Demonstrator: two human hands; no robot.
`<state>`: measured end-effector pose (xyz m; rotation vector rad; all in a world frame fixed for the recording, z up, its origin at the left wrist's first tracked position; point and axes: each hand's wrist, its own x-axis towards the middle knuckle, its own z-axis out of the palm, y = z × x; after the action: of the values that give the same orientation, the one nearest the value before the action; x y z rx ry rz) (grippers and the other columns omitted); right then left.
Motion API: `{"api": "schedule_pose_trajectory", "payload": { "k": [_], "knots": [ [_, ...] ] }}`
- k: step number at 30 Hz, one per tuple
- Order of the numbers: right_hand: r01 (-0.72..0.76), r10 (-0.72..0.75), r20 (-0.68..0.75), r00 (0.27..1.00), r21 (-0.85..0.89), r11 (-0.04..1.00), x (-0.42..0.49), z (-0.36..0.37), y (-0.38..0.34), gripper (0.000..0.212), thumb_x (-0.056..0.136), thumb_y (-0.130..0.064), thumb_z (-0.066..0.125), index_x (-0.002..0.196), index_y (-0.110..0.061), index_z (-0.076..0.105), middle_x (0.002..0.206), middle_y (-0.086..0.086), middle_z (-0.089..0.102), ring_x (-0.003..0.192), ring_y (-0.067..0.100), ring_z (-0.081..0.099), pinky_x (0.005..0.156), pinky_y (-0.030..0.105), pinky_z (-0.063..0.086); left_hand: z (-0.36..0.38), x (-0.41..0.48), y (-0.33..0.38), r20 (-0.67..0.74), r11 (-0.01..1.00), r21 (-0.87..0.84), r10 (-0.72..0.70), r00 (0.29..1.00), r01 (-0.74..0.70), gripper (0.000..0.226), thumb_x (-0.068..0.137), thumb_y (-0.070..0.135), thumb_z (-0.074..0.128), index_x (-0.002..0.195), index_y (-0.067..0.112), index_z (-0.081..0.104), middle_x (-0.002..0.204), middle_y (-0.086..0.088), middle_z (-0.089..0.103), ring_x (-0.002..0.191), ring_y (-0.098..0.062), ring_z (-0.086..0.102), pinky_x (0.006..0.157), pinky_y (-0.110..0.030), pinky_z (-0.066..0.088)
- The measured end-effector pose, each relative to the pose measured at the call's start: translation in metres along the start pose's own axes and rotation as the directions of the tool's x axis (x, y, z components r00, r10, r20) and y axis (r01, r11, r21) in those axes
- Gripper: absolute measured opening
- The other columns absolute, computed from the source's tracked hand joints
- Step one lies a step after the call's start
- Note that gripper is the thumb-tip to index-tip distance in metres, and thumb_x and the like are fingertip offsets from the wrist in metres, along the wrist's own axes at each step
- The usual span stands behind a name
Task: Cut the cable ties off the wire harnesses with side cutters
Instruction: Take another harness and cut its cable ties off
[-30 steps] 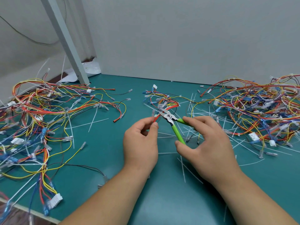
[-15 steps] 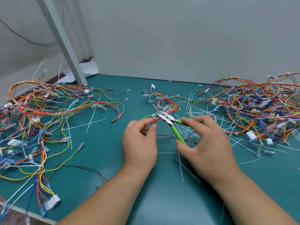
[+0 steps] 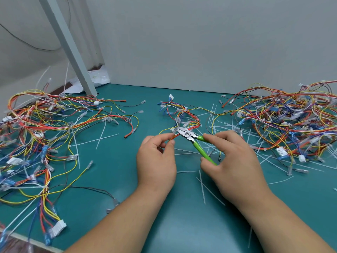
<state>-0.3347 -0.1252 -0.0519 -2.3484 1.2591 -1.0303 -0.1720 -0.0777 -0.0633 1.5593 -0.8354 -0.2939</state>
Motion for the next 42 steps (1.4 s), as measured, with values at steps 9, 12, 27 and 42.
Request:
{"api": "schedule_pose_trajectory", "payload": {
  "k": [9, 12, 27, 42],
  "knots": [
    [-0.057, 0.055, 0.047, 0.997, 0.044, 0.997, 0.002, -0.003, -0.002, 0.051, 0.078, -0.018, 0.081, 0.127, -0.030, 0.073, 0.101, -0.013, 0.056, 0.086, 0.002, 0.046, 0.075, 0.009, 0.032, 0.001, 0.001, -0.001, 0.002, 0.999, -0.014, -0.035, 0.999, 0.035, 0.027, 0.093, 0.013, 0.070, 0.086, 0.039, 0.073, 0.078, 0.006, 0.056, 0.061, -0.002, 0.050, 0.061, -0.010, 0.039],
    [-0.080, 0.076, 0.067, 0.995, 0.062, 0.995, 0.002, -0.004, -0.005, 0.050, 0.080, -0.020, 0.080, 0.128, -0.031, 0.072, 0.100, -0.014, 0.056, 0.084, 0.005, 0.051, 0.074, 0.012, 0.033, 0.001, 0.001, -0.002, 0.009, 0.999, -0.019, -0.044, 0.999, 0.044, 0.026, 0.093, 0.013, 0.070, 0.086, 0.038, 0.074, 0.077, 0.006, 0.054, 0.060, -0.002, 0.049, 0.059, -0.011, 0.038],
    [-0.536, 0.417, 0.447, 0.791, 0.836, 0.120, 0.017, 0.002, 0.009, 0.045, 0.073, -0.032, 0.067, 0.113, -0.011, 0.073, 0.096, 0.004, 0.069, 0.075, 0.015, 0.061, 0.063, 0.032, 0.041, 0.001, 0.001, -0.002, 0.023, 0.996, -0.055, -0.066, 0.998, 0.068, 0.019, 0.093, 0.017, 0.071, 0.090, 0.035, 0.074, 0.076, 0.004, 0.053, 0.056, -0.001, 0.046, 0.054, -0.010, 0.035],
    [-0.615, 0.047, 0.619, 0.784, 0.785, -0.072, 0.018, 0.005, 0.005, 0.079, 0.072, -0.038, 0.065, 0.145, -0.009, 0.054, 0.146, 0.002, 0.060, 0.094, 0.024, 0.062, 0.070, 0.037, 0.040, 0.003, -0.009, -0.002, 0.139, 0.977, 0.025, 0.204, 0.969, -0.210, 0.028, 0.090, 0.019, 0.074, 0.100, 0.045, 0.077, 0.085, 0.010, 0.055, 0.078, -0.004, 0.056, 0.067, -0.007, 0.040]
  ]
}}
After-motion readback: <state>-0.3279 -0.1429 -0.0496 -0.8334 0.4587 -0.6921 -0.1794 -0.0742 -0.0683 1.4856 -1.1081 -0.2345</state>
